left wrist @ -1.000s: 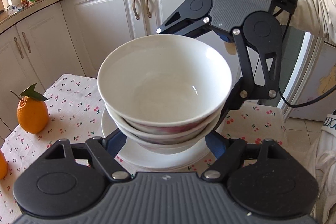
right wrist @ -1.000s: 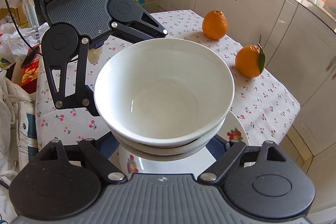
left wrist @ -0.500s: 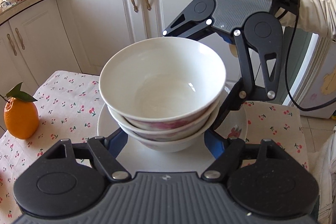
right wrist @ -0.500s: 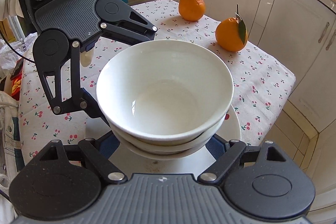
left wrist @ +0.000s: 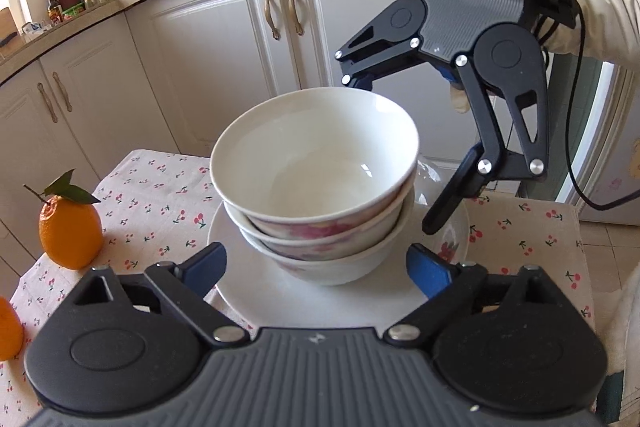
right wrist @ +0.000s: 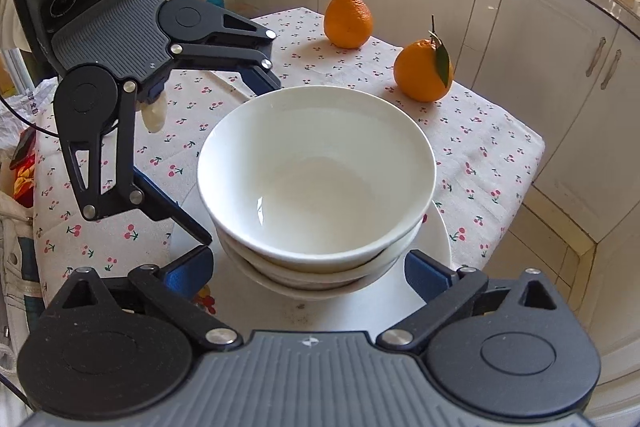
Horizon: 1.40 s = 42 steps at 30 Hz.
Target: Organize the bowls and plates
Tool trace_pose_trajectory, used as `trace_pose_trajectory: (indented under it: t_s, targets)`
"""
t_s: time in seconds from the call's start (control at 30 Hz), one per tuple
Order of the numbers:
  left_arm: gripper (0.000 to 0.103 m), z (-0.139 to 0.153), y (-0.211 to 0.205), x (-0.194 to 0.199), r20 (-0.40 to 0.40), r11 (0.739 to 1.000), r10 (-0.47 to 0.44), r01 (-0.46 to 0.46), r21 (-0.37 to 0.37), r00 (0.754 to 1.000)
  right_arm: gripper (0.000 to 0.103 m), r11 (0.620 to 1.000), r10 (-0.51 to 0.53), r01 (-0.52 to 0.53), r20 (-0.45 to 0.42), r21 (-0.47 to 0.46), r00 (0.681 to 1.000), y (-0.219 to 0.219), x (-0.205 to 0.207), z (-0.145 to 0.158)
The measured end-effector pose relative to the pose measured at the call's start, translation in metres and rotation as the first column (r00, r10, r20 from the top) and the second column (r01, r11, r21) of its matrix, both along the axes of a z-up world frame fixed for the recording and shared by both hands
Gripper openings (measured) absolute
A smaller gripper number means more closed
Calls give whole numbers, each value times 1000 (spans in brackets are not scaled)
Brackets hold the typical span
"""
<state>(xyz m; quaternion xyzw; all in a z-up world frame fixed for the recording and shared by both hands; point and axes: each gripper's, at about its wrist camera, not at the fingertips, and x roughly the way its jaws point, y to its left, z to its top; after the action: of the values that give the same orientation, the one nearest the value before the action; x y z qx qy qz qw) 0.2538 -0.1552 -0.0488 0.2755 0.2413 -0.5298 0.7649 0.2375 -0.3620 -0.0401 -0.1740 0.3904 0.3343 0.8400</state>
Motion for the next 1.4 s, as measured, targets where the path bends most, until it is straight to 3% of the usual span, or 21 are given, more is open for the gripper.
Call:
trace_pose_trajectory:
  t_s: [0.17, 0.27, 0.33, 0.5, 0.57, 0.67, 0.73, 0.83, 0.97, 1.4]
  targets:
    - [102, 13, 28, -31, 58, 988, 124, -118, -99, 991, 103, 994, -102, 103, 29, -40, 994, 11, -29, 11]
    - [103, 21, 46, -54, 94, 949, 266, -244, -200, 959, 103, 977, -206, 208, 46, -51, 977, 21, -49, 18]
    - [103, 28, 55, -63, 40, 919, 344, -328, -218, 938, 103, 948, -311, 314, 58, -49, 949, 29, -61, 22]
    - [102, 43, 72, -91, -30, 815, 531, -520, -254, 847, 103, 821, -571, 571, 65, 16, 818, 44, -91, 31]
    - [102, 50, 79, -102, -43, 765, 605, -595, -247, 795, 103, 748, -664, 661, 57, 59, 746, 48, -102, 34]
    - [102, 58, 85, -115, -65, 688, 693, -685, -240, 718, 103, 663, -749, 744, 86, 90, 657, 61, -120, 40]
    - [102, 62, 90, -122, -80, 648, 731, -726, -231, 678, 103, 633, -774, 765, 100, 120, 625, 70, -132, 46]
    - [102, 63, 97, -130, -105, 605, 764, -763, -226, 637, 103, 624, -781, 765, 122, 160, 612, 85, -148, 56]
    - [102, 66, 105, -138, -129, 571, 782, -785, -239, 609, 103, 627, -777, 764, 195, 154, 598, 101, -162, 64]
    - [102, 68, 107, -157, -91, 528, 821, -809, -257, 564, 103, 639, -767, 752, 211, 164, 606, 116, -170, 63]
